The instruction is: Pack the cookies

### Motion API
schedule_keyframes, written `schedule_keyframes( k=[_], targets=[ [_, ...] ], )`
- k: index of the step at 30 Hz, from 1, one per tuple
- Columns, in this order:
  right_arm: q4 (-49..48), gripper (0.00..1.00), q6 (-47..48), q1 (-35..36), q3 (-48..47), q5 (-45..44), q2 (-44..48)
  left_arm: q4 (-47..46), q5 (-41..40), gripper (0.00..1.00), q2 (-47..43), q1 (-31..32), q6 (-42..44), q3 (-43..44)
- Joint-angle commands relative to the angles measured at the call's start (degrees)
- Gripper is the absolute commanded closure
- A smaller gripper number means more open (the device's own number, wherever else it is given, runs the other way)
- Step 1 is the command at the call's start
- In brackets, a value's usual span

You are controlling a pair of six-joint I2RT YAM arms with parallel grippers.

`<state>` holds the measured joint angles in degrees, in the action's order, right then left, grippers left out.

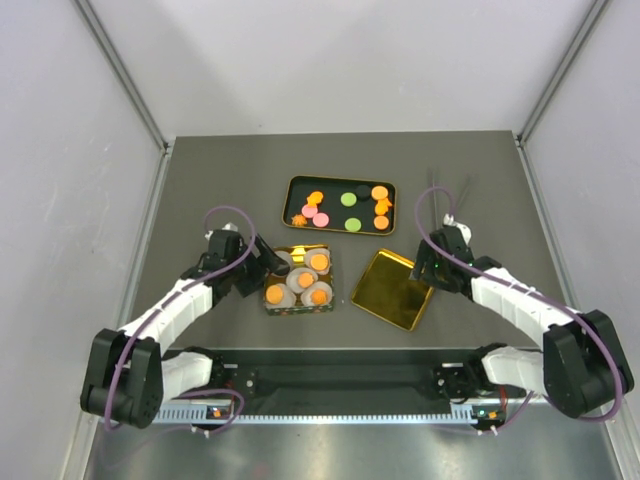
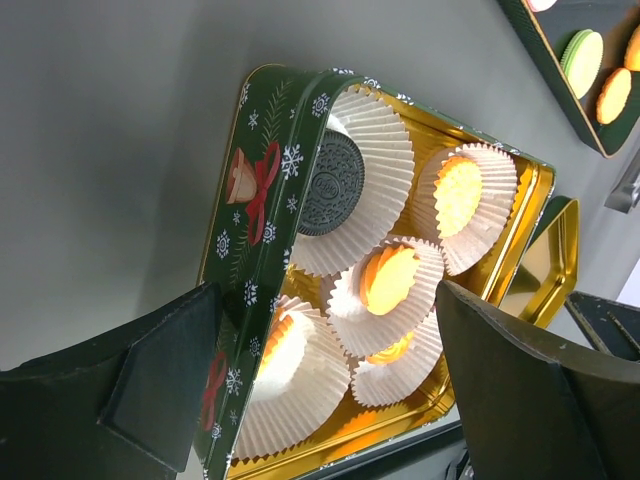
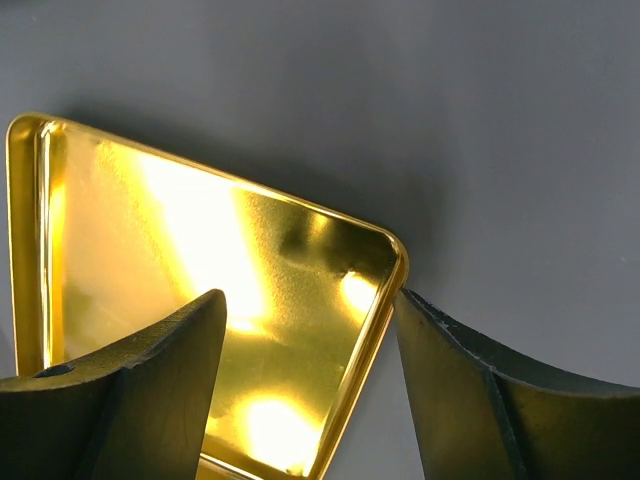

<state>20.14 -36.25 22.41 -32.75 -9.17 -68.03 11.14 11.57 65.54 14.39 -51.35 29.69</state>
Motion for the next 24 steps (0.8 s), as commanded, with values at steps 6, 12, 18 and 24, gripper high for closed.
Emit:
schedule_keyframes(
  k=[6,12,18,24],
  targets=[
    [8.1,0.3,-0.9,1.0,-3.5,-2.0,4.1,-4.0,0.8,0.08,0.0,1.2,-1.0,-0.3],
    [10.0,0.3,-2.7,0.9,-3.3,-2.1,6.4,-4.3,1.0,0.08,0.3,1.2,-0.8,-0.2],
    [10.9,0.37,-5.4,1.0,-0.8,0.4,7.5,-4.9,1.3,0.08,0.2,1.2,-0.5,-0.4],
    [8.2,0.47,-8.5,1.1,2.8,1.3,7.3,-5.6,2.3,0.08,1.0,1.2,0.1,-0.1]
  ],
)
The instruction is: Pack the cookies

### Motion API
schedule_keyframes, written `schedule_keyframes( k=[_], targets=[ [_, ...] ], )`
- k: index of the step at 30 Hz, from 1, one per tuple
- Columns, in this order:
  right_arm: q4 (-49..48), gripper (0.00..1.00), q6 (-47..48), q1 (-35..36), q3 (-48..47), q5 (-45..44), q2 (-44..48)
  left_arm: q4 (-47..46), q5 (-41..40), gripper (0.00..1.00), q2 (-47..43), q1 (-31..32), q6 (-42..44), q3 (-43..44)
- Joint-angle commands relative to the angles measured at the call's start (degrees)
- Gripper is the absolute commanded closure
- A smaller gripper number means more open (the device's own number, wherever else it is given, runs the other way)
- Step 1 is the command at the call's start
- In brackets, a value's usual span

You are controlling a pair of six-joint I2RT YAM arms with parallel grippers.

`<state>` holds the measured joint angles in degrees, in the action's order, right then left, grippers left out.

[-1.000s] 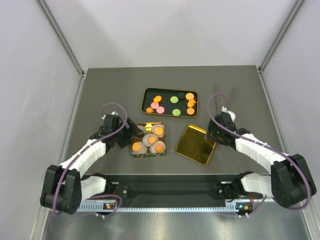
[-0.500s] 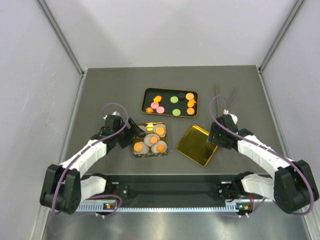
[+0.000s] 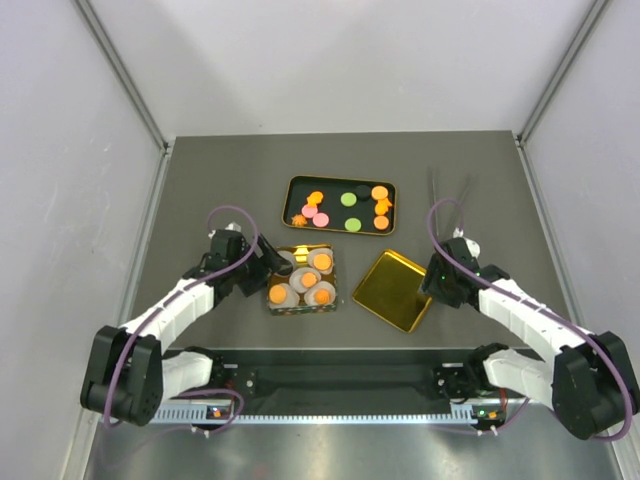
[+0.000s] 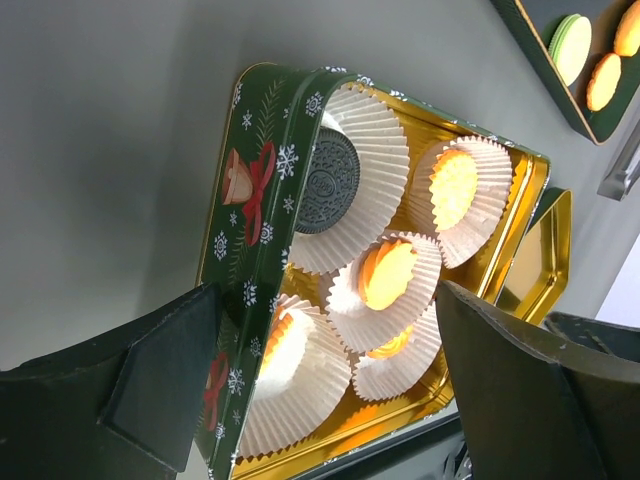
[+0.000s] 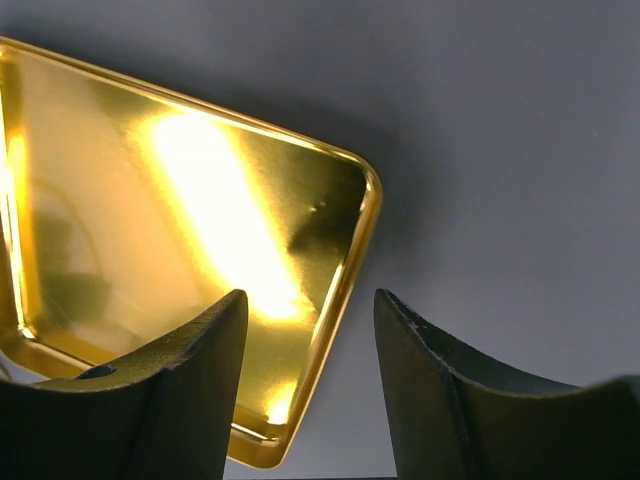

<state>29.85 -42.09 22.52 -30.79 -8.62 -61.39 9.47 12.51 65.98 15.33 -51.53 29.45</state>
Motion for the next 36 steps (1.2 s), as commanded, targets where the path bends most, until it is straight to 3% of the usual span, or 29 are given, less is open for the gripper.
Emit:
schedule_keyframes(
  k=[1,5,7,16,18,29,33,36],
  targets=[
    [-1.8,0.46,-2.9,1.1,1.0,0.9,0.6,-4.0,1.5,0.08,0.6,0.2,0.4,0.3],
    [-3.3,0.48,-3.4,1.5,2.0,0.8,-0.5,-4.2,1.6,0.08,0.6,0.2,0.8,0.2],
    [-4.4,0.53,-3.4,1.6,2.1,0.9,-1.8,-4.3,2.2,0.08,0.9,0.3,1.0,0.2],
    [-6.6,0.87,-1.7,1.6,1.9,-0.3,-4.8,-4.6,2.6,0.07,0.8,1.1,1.9,0.3],
    [-5.7,0.99,0.1,1.5,0.1,-0.3,-4.5,-3.5,2.5,0.05,0.6,1.1,2.7,0.8],
    [4.0,1.0,9.7,-1.3,-14.6,4.5,-0.8,10.0,-6.7,0.02,-6.0,1.1,12.8,12.0],
    [5.7,1.0,12.4,-1.5,-19.9,7.2,-0.9,12.5,-4.6,0.03,-6.9,1.1,16.3,17.1],
    [6.0,1.0,13.3,-1.3,-23.5,10.9,-2.2,13.1,1.5,0.03,-6.1,1.3,17.7,20.8]
  ],
)
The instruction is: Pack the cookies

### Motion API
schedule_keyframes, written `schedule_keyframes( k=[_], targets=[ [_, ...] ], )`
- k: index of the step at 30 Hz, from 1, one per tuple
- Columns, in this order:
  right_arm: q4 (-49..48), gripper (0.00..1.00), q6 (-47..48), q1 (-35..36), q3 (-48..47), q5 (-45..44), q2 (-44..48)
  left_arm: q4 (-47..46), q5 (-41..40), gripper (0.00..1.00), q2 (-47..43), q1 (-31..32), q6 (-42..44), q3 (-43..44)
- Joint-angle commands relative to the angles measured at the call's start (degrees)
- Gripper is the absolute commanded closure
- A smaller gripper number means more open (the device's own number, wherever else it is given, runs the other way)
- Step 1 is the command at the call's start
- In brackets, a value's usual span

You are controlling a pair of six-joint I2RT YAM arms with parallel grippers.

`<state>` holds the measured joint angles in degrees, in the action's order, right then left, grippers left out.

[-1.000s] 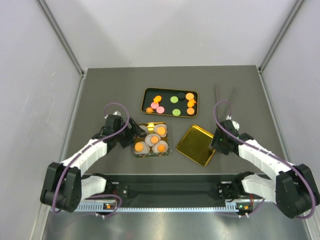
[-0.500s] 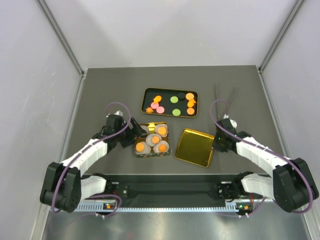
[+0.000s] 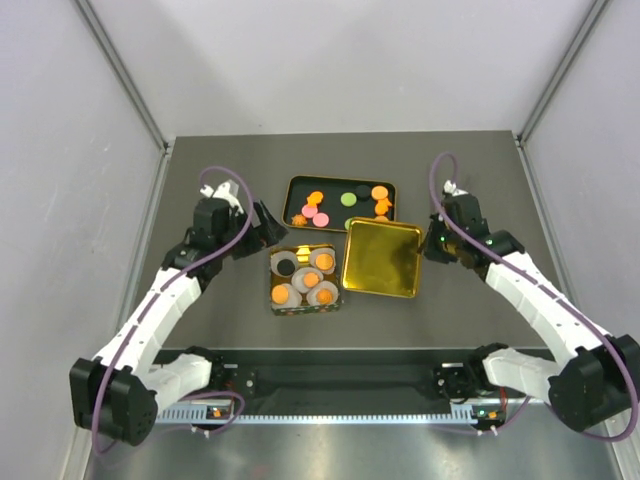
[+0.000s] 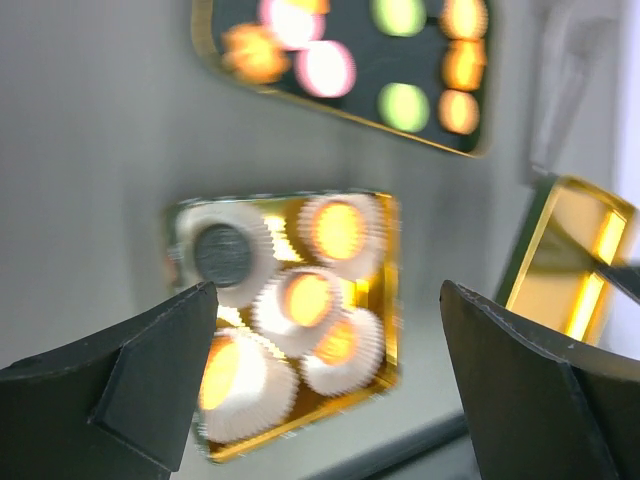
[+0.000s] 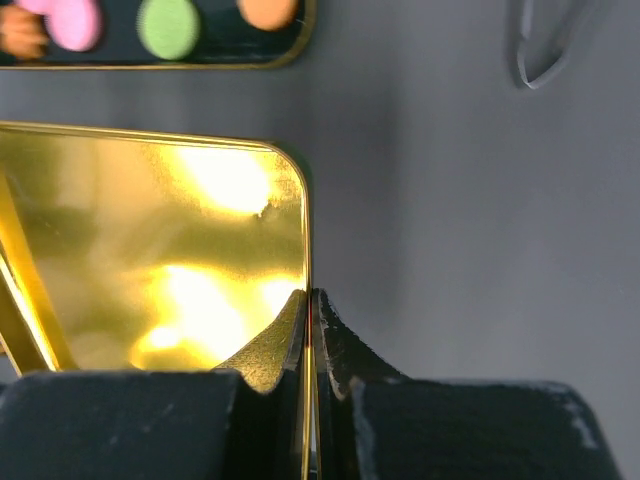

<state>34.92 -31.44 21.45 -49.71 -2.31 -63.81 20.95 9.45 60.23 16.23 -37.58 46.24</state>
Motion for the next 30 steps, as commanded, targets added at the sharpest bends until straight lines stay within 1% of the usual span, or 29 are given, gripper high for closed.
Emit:
schedule_keyframes(
  k=[1,6,8,12,19,22,23,24,26,27,29,30],
  targets=[
    [0.4,1.0,2.5,0.2,-5.6,6.1,-0.3,1.4,8.4,0.03,-0.2,0.6,3.5,5.3],
    [-1.7,1.0,0.1,5.7,-8.7,6.0,-3.2,-3.4,13.5,0.03,1.0,4.2,2.3,6.2],
    [-3.6,1.0,-1.2,6.7,-9.4,6.8,-4.6,-4.3,15.7,0.03,2.2,5.7,1.9,6.3],
    [-5.6,1.0,-2.7,8.8,-10.9,7.9,-6.6,-7.2,17.0,0.04,3.1,8.1,1.0,5.4],
    [-8.4,1.0,-4.9,11.2,-13.4,9.5,-9.4,-10.9,20.6,0.08,5.8,9.5,-0.7,3.8],
    [-9.3,1.0,-5.8,12.5,-14.3,9.6,-10.4,-12.1,21.8,0.14,6.7,10.0,-1.9,3.3],
    [-9.9,1.0,-5.9,13.1,-14.4,9.6,-10.5,-13.2,22.1,0.23,6.7,10.0,-2.7,3.2],
    [-10.0,1.0,-6.1,13.4,-14.6,9.2,-10.6,-13.6,22.2,0.27,6.8,10.0,-2.9,3.1],
    [-10.3,1.0,-6.2,14.1,-14.5,8.6,-11.2,-13.8,22.0,0.4,6.9,10.0,-3.3,3.2],
    [-10.5,1.0,-6.3,14.7,-14.4,8.4,-11.3,-13.8,21.8,0.54,6.8,10.0,-3.5,3.2],
    [-11.5,0.93,-5.8,14.9,-13.1,7.6,-11.5,-13.7,20.7,0.71,6.4,10.0,-3.6,3.6],
    [-12.1,0.89,-5.6,15.4,-12.2,6.5,-11.2,-12.7,20.0,0.94,6.4,10.0,-3.6,4.0]
  ],
)
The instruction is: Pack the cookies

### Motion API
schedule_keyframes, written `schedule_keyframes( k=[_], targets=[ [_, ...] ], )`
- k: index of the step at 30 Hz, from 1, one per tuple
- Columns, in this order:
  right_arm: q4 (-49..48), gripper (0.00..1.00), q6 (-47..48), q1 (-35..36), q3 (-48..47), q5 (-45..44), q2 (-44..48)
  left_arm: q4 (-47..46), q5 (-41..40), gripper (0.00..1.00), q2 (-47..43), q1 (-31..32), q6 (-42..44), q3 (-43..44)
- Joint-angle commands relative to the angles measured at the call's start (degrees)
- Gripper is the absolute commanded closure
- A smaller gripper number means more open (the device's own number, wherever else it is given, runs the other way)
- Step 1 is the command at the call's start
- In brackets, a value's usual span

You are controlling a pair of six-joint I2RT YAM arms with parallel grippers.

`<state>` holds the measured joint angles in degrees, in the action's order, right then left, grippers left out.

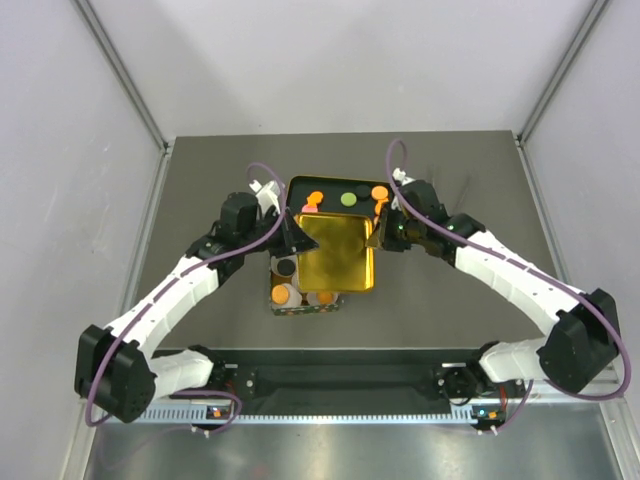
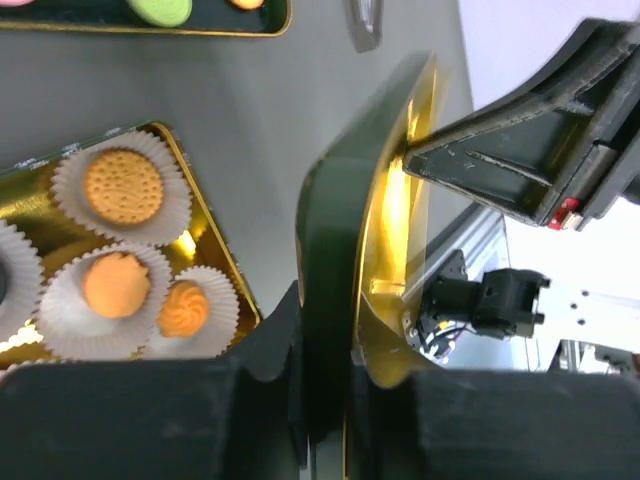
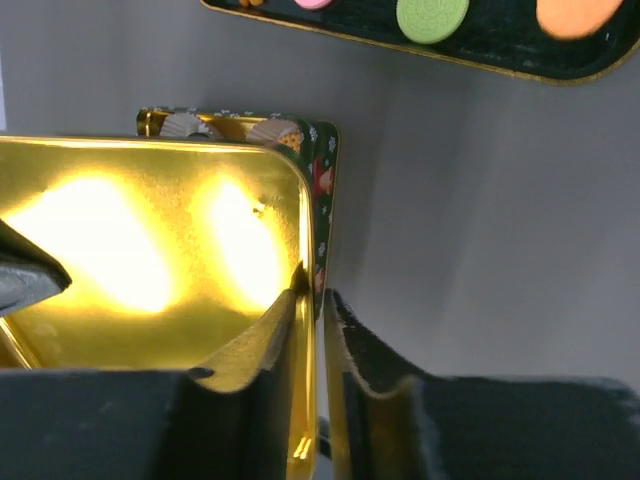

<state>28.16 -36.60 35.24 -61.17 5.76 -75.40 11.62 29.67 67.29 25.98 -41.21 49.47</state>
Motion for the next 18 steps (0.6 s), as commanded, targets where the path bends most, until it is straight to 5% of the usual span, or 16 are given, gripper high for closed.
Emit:
schedule_keyframes(
  k=[1,6,7,10,18],
  targets=[
    [-5.8,0.8,1.0,1.9,-0.4,-2.3,0.9,-2.8,-0.9,1.0,-0.7,0.2,-0.1,1.1],
    [-4.0,0.48,9.8,7.3,-1.4,-12.3,3.9,1.5,-5.5,1.0,-0.1,-0.3,-0.5,3.1],
    [-3.5,0.4,13.7,9.7,-2.6,-19.9,5.5,2.2,-5.7,1.0,0.1,-0.8,-0.6,3.6],
    [-2.0,0.31,20.7,19.8,-5.4,-31.8,5.9,3.4,-5.9,1.0,0.9,-1.8,-0.8,4.7],
    [-5.6,0.19,34.6,39.2,-6.2,-41.3,2.0,3.4,-1.4,1.0,5.4,-3.0,-3.0,7.4]
  ],
)
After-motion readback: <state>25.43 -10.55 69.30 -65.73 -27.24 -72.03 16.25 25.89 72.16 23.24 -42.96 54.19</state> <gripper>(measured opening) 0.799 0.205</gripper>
